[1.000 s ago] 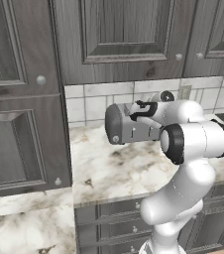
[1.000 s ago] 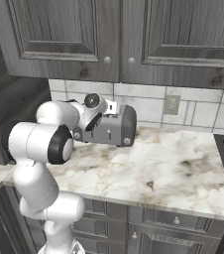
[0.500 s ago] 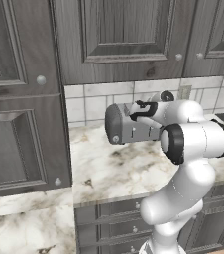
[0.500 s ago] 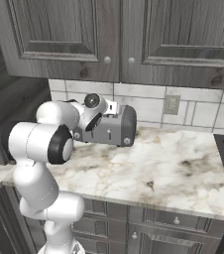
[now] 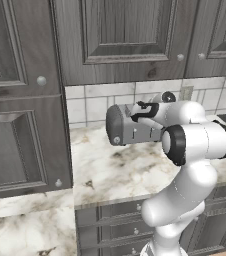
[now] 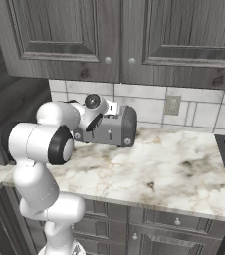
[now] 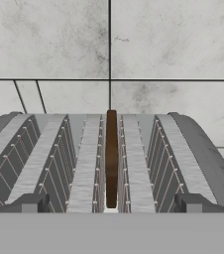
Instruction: Start the toaster. Once the lever pops up, take the bread to the plate on the dining counter.
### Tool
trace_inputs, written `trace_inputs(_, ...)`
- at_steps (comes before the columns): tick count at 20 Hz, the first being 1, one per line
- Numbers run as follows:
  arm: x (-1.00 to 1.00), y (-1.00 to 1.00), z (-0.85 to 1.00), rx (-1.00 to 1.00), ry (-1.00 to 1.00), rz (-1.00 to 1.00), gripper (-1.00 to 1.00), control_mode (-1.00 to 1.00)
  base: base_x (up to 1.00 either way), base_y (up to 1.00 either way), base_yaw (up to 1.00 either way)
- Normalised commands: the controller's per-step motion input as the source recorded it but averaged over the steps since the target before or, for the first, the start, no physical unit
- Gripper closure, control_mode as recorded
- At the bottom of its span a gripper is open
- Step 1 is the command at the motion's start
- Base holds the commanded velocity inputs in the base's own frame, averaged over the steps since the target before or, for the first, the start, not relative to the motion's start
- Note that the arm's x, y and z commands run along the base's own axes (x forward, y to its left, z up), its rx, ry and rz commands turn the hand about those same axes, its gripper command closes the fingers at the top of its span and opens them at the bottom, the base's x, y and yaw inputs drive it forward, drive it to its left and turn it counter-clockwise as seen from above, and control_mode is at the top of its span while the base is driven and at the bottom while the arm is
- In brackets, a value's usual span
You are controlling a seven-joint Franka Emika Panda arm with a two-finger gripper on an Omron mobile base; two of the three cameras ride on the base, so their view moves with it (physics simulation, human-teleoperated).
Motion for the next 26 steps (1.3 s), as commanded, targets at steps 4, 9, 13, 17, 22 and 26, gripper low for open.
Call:
trace_inputs(4,0.0,0.0,0.0,0.0,0.0,0.0,-1.0,-1.0,0.0,0.0,0.0)
trace_inputs(9,0.0,0.0,0.0,0.0,0.0,0.0,-1.0,-1.0,0.0,0.0,0.0)
trace_inputs(13,0.0,0.0,0.0,0.0,0.0,0.0,-1.0,-1.0,0.0,0.0,0.0)
trace_inputs(17,0.0,0.0,0.0,0.0,0.0,0.0,-1.0,-1.0,0.0,0.0,0.0)
trace_inputs(22,0.0,0.0,0.0,0.0,0.0,0.0,-1.0,-1.0,0.0,0.0,0.0)
trace_inputs(26,0.02,0.0,0.0,0.0,0.0,0.0,-1.0,-1.0,0.0,0.0,0.0)
